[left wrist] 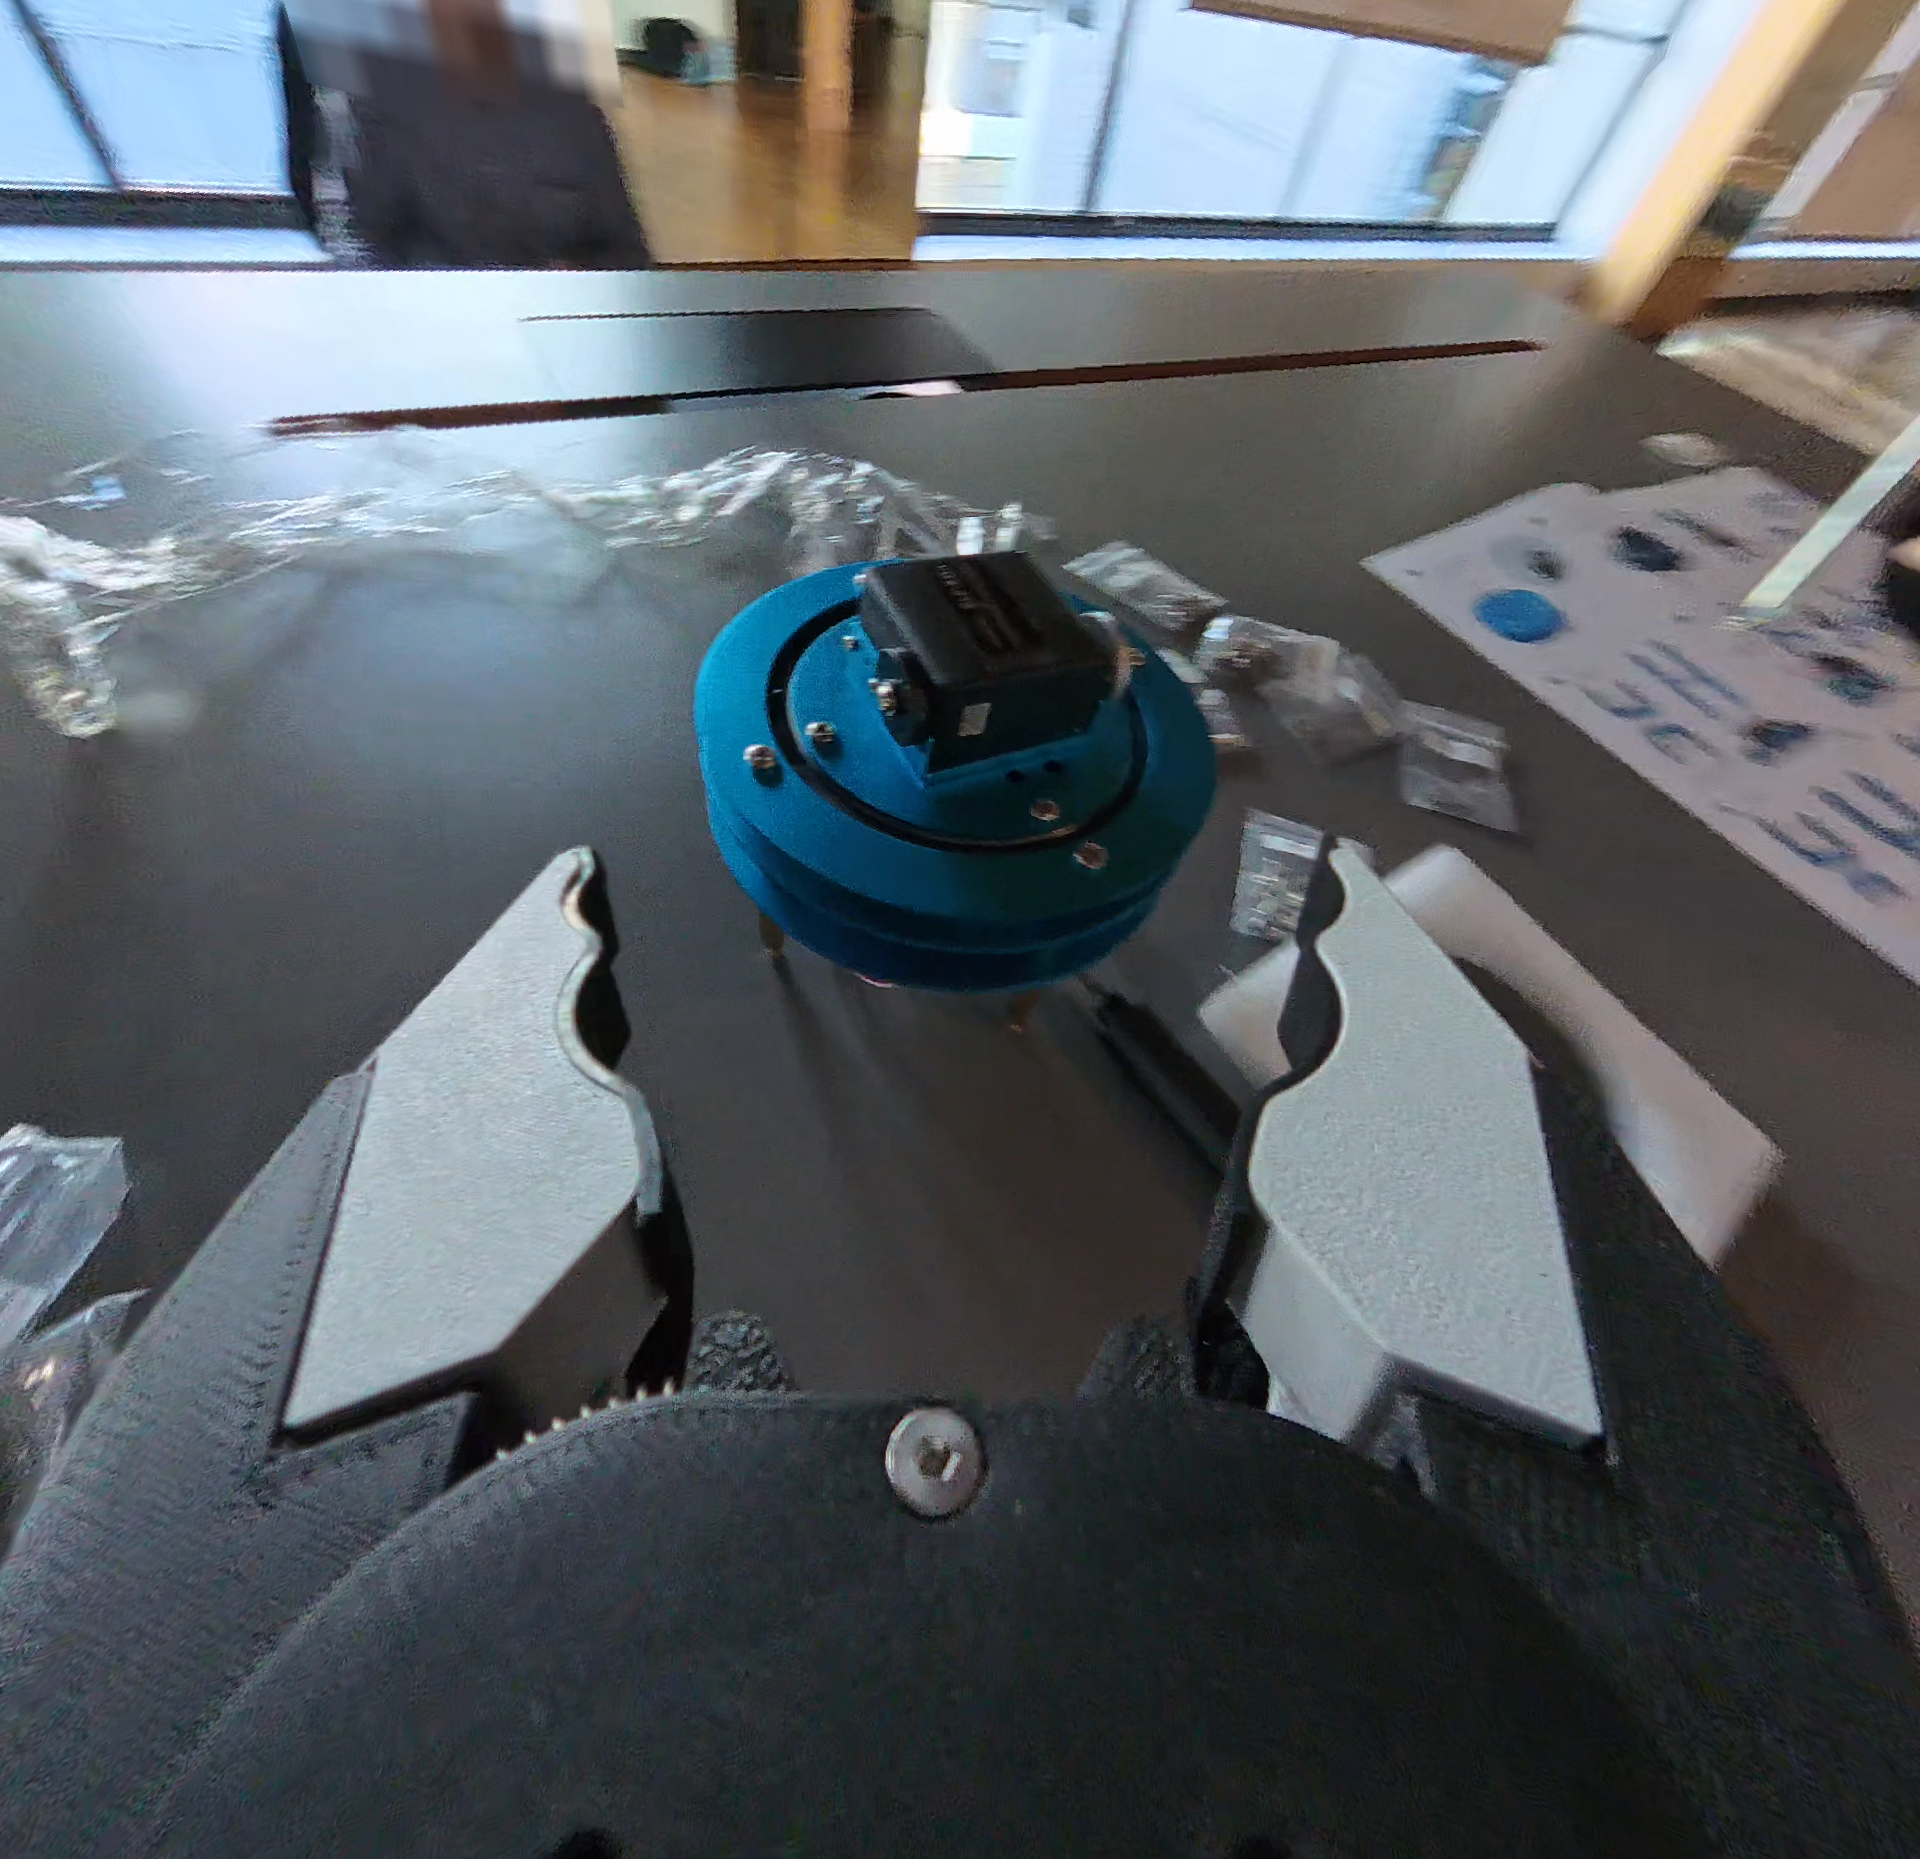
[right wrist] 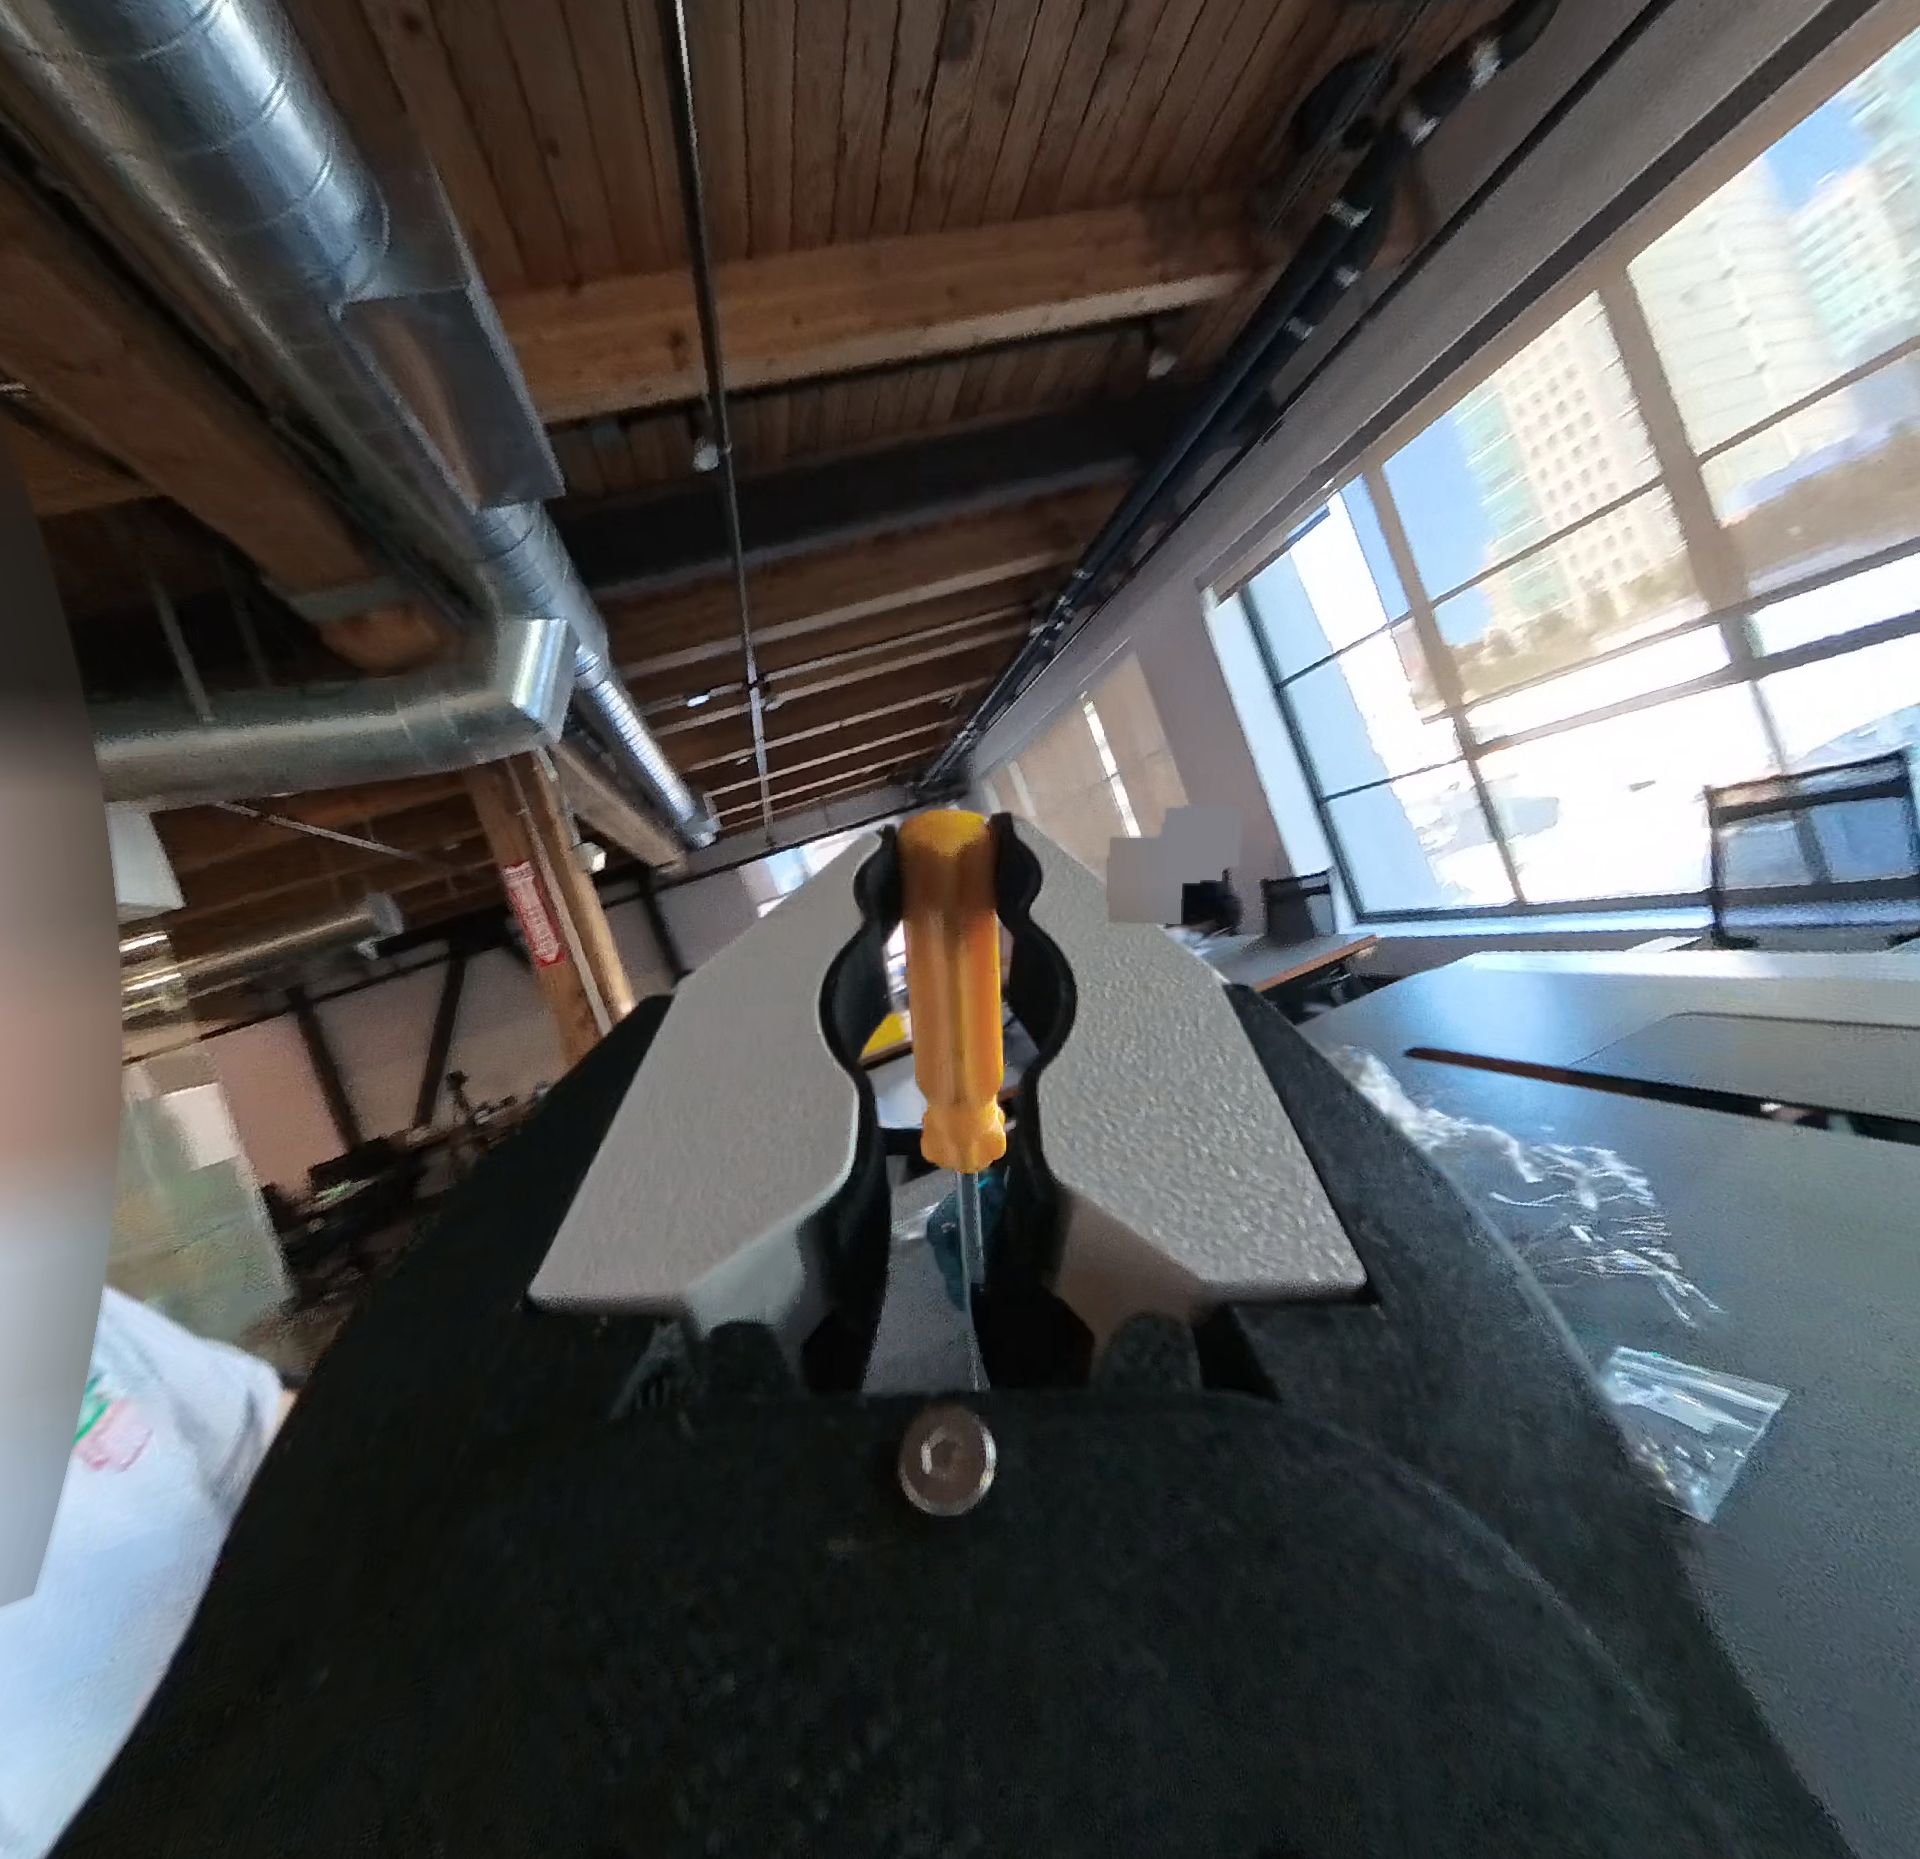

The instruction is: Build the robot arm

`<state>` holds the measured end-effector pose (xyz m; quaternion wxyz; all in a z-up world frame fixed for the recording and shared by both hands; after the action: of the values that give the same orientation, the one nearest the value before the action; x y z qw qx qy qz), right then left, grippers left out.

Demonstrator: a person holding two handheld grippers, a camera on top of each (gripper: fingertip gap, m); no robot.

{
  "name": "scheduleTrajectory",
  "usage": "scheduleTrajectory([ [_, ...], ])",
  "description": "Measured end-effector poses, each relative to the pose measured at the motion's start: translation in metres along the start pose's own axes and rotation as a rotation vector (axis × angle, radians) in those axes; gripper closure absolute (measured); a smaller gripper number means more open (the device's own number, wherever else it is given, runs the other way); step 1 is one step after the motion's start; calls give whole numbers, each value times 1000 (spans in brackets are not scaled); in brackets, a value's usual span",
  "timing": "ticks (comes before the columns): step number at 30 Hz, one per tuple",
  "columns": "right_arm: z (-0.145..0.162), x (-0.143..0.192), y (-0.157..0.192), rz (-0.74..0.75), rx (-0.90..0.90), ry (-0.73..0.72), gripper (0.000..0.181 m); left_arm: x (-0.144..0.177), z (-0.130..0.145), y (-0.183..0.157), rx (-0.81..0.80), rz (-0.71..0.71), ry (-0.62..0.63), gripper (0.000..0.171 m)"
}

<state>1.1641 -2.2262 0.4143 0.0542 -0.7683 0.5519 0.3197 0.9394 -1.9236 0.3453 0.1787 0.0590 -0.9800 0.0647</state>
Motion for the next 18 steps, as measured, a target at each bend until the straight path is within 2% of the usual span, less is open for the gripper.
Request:
scheduleTrajectory([
  [2,-6,-1,-12,-41,-40,43,166,-16,4,-6,-14,-112,15,36],
  [6,-14,5,-34,-89,-35,202,166,-41,3,-13,-5,-203,57,27],
  [9,-13,9,-50,-152,-80,284,166,-50,2,-26,-9,-190,48,34],
  [11,-11,12,-60,-178,-131,294,166,-57,2,-31,-52,-222,104,32],
  [12,-10,13,-64,-194,-155,289,166,-60,1,-30,-94,-258,138,37],
  [15,-6,16,-74,-213,-188,262,166,-63,-3,-27,-118,-226,182,37],
  [18,0,15,-77,-232,-248,260,166,-65,-5,-17,-176,-111,187,38],
])
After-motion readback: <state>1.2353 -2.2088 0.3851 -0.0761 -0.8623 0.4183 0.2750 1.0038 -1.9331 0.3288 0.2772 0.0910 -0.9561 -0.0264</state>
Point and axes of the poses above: each gripper's, where its closed fingertips meet, x back along the fingers, z out of its underside, y = z × x across the jaws, the point moved 10 cm from there along x, back along the fingers, and after that the axes turned 7 degrees about -z, right-handed, at the moved point
